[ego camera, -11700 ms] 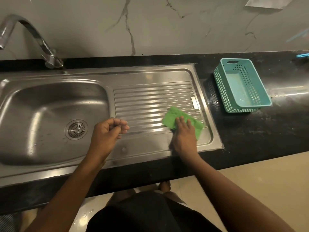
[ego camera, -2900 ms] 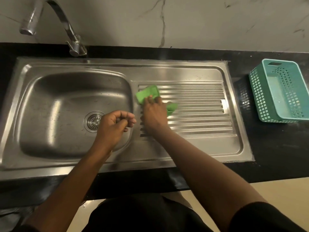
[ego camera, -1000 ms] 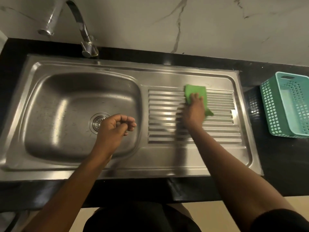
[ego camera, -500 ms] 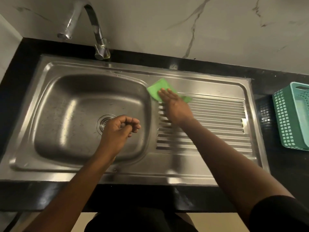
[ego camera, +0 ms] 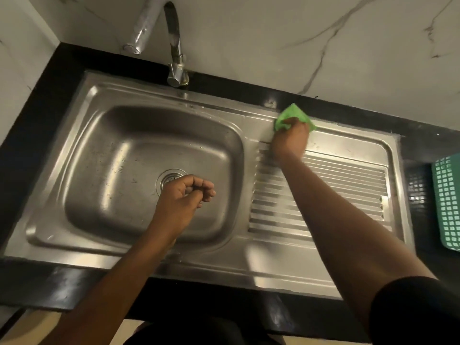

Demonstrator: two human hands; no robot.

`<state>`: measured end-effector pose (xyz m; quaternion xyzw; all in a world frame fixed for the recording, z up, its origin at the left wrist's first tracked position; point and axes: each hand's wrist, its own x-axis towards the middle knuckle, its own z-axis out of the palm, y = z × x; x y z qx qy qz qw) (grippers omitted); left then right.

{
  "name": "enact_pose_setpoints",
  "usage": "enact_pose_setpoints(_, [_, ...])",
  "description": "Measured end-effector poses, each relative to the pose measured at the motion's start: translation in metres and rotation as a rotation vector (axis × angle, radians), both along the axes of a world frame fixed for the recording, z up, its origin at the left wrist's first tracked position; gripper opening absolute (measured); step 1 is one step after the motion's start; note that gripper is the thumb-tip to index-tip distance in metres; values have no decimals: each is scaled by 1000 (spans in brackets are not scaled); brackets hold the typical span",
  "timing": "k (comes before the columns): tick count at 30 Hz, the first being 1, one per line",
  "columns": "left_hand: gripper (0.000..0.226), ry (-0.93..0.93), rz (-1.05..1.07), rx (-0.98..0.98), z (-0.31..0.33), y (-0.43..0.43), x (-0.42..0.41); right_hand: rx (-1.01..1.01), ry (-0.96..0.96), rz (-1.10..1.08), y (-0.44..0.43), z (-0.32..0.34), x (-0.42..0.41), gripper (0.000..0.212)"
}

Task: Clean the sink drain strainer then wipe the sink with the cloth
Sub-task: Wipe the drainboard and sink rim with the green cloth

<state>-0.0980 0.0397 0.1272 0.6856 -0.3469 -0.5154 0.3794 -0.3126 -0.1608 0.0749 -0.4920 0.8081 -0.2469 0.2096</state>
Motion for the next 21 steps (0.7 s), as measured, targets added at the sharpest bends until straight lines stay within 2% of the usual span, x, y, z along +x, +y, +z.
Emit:
enact_pose_setpoints(6, [38, -7, 22, 12, 1, -3, 11, -51, 35, 481, -2, 0, 113, 33])
enact_pose_setpoints(9, [33, -1, 37, 34, -2, -4, 11, -36, 39, 681, -8, -2, 144, 47])
enact_pose_setpoints(13, [23, 15, 24, 32, -4, -2, 11, -60, 267, 902, -14, -1, 141, 60])
enact_pose_setpoints(16, [25, 36, 25, 16, -7, -1, 16, -58, 384, 887, -16, -3, 100, 60])
enact_pose_setpoints(18, [23, 28, 10, 18, -10, -2, 18, -75, 372, 756, -20, -3, 58, 49])
enact_pose_setpoints(21, [32, 9, -9, 14, -14, -4, 22, -75, 361, 497, -25, 4, 1, 35])
